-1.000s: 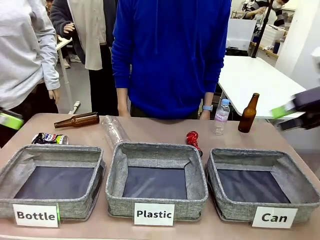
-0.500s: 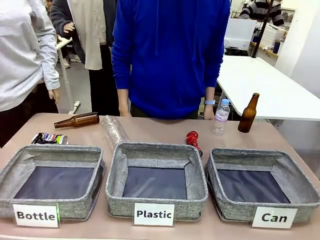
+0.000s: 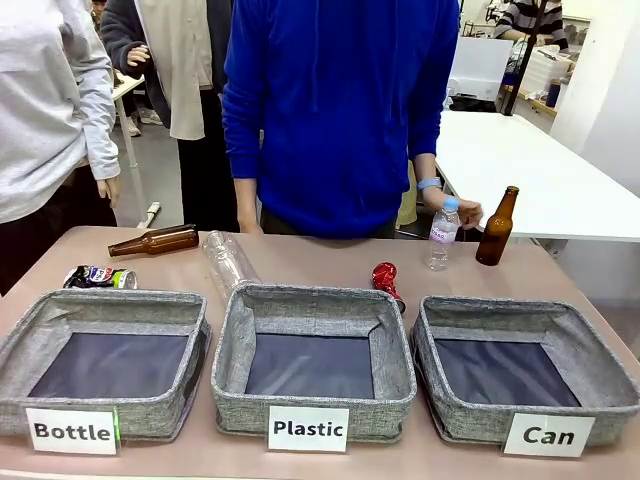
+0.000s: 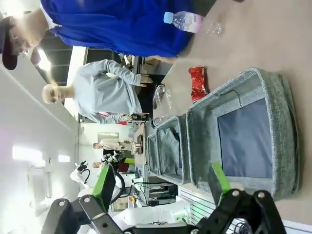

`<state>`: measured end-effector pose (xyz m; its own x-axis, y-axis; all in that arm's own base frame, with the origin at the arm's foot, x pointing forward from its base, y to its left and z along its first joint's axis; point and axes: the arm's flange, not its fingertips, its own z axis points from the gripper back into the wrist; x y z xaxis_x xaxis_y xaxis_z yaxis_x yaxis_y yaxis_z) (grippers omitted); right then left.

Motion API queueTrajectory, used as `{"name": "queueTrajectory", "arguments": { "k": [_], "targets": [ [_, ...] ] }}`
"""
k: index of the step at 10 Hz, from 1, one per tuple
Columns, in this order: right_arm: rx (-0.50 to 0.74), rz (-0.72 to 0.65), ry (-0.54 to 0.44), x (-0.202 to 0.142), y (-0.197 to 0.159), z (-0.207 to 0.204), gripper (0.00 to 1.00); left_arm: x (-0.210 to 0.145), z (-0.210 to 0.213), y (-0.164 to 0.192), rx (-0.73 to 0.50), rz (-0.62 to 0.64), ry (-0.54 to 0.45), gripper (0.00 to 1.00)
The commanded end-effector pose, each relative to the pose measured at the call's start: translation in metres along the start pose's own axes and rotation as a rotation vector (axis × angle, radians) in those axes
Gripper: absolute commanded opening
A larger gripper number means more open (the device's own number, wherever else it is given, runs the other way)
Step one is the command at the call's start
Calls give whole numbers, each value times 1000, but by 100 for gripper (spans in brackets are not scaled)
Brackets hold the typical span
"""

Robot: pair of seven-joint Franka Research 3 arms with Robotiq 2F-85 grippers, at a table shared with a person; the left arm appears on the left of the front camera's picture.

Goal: Sort the can waste into the basket.
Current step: Pick up the can waste from the table and place it in the right Fabric basket.

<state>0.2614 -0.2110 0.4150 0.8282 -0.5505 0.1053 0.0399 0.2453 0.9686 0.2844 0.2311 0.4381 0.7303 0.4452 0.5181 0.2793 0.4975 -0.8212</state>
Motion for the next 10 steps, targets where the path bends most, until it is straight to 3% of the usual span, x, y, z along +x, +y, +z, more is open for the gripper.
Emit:
{"name": "queueTrajectory", "arguments": {
  "k": [1,5,6,8,10],
  "targets": [
    [19,17,-16,-2,6,2,100,0,4,2,-12,-33,-14,100],
    [19,17,-16,-2,6,2,100,-1,5,-2,7,-13,3,100],
    [19,17,-16,-2,6,2,100,6,-8,-17,40,-126,43,100],
    [19,17,-16,-2,6,2,100,40,-60,-46,179,-268,231,100],
    [19,17,-16,-2,6,2,100,58,-120,-66,415,-384,306,100]
  ]
}}
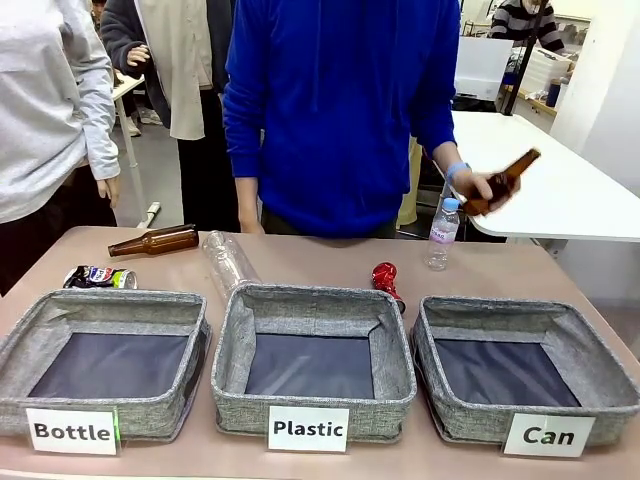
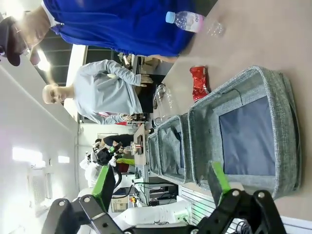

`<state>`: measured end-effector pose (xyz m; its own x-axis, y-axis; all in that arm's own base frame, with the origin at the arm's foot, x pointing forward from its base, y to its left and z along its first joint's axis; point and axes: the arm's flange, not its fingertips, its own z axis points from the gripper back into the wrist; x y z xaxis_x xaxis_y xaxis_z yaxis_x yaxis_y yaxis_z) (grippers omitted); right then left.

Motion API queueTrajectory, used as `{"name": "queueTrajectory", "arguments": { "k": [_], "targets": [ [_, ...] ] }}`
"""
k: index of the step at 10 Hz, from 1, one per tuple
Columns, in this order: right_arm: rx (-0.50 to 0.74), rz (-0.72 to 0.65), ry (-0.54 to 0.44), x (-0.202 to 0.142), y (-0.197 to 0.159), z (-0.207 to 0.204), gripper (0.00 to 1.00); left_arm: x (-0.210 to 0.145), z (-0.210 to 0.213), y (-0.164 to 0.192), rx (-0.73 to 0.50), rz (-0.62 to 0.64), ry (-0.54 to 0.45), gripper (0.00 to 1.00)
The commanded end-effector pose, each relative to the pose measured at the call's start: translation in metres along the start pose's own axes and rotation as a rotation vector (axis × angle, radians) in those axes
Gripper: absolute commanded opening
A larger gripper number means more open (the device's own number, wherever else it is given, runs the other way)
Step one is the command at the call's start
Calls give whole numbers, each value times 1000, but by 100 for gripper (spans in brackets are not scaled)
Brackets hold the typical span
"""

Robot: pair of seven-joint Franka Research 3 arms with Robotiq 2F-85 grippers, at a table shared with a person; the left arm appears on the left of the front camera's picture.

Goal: Sort the can waste into the basket.
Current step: Pick up the can waste from the table and place it in the right Fabric basket.

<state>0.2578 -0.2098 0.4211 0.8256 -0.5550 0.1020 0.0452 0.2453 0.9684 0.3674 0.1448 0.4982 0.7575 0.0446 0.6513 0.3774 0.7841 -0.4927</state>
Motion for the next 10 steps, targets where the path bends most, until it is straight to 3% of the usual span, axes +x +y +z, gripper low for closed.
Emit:
{"name": "queueTrajectory", "arguments": {
  "k": [1,2,4,5,6,7,9,10],
  "targets": [
    [22,21,-11,1,0,0,100,25,-40,-9,190,-101,157,100],
    [22,21,-11,1,0,0,100,37,-65,-20,304,-190,230,100],
    [22,21,-11,1,0,0,100,49,-105,-30,433,-284,256,100],
    [22,21,-11,1,0,0,100,53,-125,-32,442,-333,236,100],
    [22,21,-11,1,0,0,100,53,-122,-39,376,-292,184,100],
    [22,21,-11,1,0,0,100,50,-118,-39,406,-335,239,100],
    [22,21,-11,1,0,0,100,51,-132,-40,405,-341,228,100],
    [22,21,-11,1,0,0,100,48,-150,-43,519,-418,331,100]
  ]
}}
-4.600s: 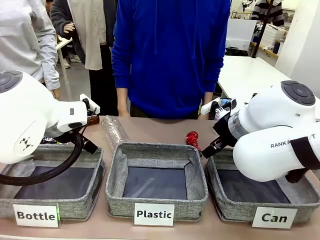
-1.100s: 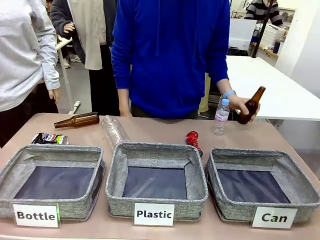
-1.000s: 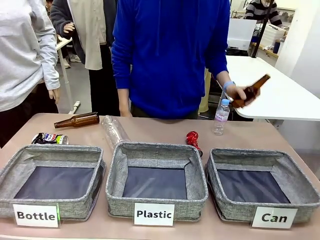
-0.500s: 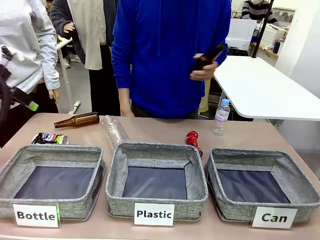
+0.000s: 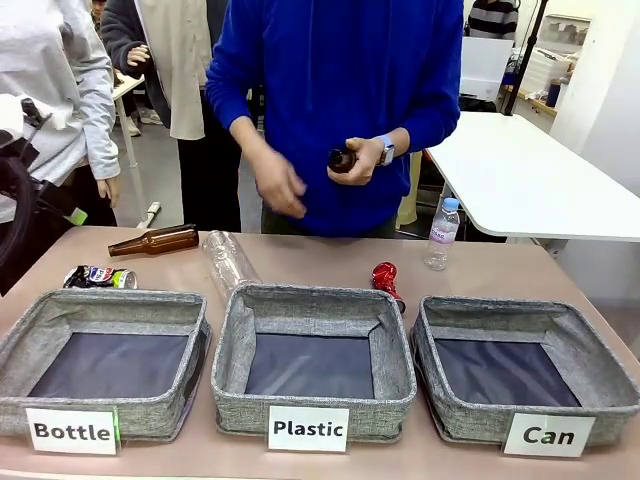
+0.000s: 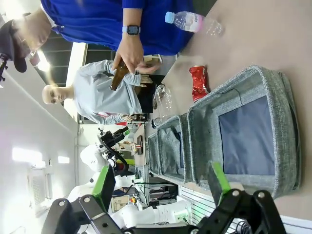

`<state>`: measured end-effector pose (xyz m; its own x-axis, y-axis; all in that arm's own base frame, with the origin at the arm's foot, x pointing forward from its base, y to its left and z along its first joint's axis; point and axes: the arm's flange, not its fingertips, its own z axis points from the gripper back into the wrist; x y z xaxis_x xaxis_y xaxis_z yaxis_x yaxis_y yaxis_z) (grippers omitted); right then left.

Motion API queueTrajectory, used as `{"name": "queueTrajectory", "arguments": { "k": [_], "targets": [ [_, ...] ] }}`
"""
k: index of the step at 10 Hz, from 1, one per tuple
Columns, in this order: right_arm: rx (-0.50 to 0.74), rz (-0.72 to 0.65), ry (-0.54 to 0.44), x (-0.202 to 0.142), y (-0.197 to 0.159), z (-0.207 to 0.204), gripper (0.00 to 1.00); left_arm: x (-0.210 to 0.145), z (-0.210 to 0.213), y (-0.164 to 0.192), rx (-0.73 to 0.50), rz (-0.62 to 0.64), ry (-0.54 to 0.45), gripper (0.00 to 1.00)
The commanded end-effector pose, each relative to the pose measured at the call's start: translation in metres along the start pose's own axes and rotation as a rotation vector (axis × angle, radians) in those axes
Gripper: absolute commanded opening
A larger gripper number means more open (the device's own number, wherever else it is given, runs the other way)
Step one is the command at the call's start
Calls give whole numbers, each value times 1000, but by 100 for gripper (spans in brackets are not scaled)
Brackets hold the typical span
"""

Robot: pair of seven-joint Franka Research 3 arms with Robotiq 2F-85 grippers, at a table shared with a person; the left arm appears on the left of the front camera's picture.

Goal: Sort the can waste into the basket.
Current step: Pick up the can waste from the table and place it in the right Fabric basket.

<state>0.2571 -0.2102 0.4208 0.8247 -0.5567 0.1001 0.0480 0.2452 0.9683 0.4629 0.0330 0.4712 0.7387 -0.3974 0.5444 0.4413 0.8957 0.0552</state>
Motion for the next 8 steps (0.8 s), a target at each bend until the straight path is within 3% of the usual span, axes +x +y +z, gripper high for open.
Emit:
{"name": "queueTrajectory", "arguments": {
  "k": [1,2,3,4,5,6,8],
  "targets": [
    [24,23,-10,1,1,-1,100,14,-28,-8,92,-63,116,100],
    [24,23,-10,1,1,-1,100,28,-43,-4,87,-221,183,100],
    [24,23,-10,1,1,-1,100,33,-51,2,17,-499,264,100],
    [24,23,-10,1,1,-1,100,37,-51,9,-2,-483,266,100],
    [24,23,-10,1,1,-1,100,34,-54,11,-87,-639,260,100],
    [24,23,-10,1,1,-1,100,31,-58,15,-153,-881,258,100],
    [24,23,-10,1,1,-1,100,31,-65,26,-288,-1112,214,100]
  ]
}}
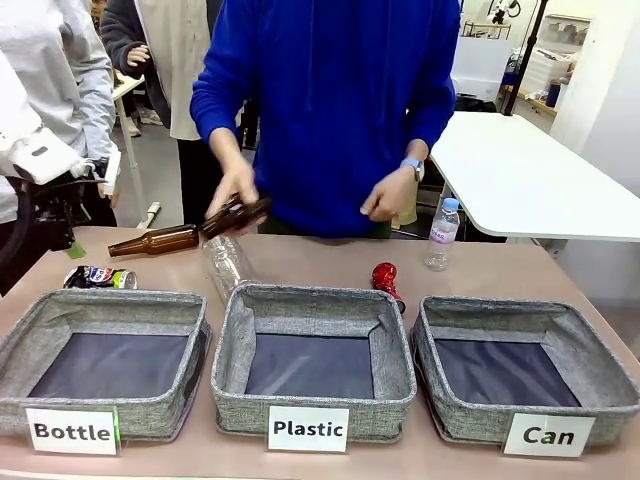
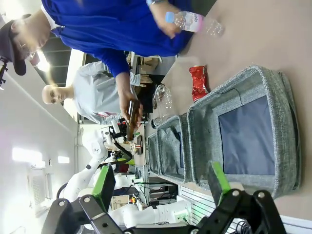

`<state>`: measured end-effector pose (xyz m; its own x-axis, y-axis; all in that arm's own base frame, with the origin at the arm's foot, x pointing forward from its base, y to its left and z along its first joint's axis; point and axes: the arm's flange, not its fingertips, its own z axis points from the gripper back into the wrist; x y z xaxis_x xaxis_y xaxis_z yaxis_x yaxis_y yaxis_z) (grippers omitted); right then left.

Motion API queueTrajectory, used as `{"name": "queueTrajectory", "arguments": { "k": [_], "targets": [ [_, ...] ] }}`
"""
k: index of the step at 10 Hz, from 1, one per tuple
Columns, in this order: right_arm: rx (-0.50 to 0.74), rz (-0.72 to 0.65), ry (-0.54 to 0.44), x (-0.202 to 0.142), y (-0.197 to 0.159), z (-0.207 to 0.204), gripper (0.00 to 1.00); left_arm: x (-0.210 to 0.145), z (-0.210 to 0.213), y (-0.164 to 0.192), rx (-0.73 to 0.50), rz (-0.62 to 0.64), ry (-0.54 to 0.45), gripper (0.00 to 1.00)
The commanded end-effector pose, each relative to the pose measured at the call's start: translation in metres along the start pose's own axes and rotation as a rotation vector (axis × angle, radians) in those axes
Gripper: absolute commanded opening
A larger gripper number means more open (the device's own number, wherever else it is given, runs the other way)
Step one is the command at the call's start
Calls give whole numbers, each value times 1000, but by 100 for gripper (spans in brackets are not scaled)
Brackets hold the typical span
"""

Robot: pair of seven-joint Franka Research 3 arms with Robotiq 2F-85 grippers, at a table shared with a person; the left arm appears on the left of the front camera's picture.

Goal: Sort the can waste into the basket.
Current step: Pick up the can waste from the table and place it in the right Fabric basket.

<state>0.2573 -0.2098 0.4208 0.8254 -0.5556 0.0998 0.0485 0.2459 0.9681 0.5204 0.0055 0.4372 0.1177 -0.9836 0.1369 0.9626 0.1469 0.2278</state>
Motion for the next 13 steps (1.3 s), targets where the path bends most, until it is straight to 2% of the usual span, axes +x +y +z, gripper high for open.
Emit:
{"name": "queueTrajectory", "arguments": {
  "k": [1,2,3,4,5,6,7,9,11,12,13],
  "targets": [
    [24,23,-11,1,1,-1,100,-32,-3,21,-50,-84,-72,100],
    [24,23,-11,1,1,-1,100,-68,17,21,-107,-41,-182,100],
    [24,23,-11,1,1,-1,100,-125,47,11,-153,79,-315,100],
    [24,23,-11,1,1,-1,100,-188,79,-23,-156,211,-421,100],
    [24,23,-11,1,1,-1,100,-239,99,-70,-139,262,-533,100],
    [24,23,-11,1,1,-1,100,-273,107,-116,-179,378,-596,100],
    [24,23,-11,1,1,-1,100,-286,103,-147,-188,485,-664,100],
    [24,23,-11,1,1,-1,100,-269,81,-207,-95,579,-785,100],
    [24,23,-11,1,1,-1,100,-251,69,-219,-140,586,-917,100],
    [24,23,-11,1,1,-1,100,-220,74,-218,-143,594,-926,100],
    [24,23,-11,1,1,-1,100,-167,85,-215,-149,596,-902,100]
  ]
}}
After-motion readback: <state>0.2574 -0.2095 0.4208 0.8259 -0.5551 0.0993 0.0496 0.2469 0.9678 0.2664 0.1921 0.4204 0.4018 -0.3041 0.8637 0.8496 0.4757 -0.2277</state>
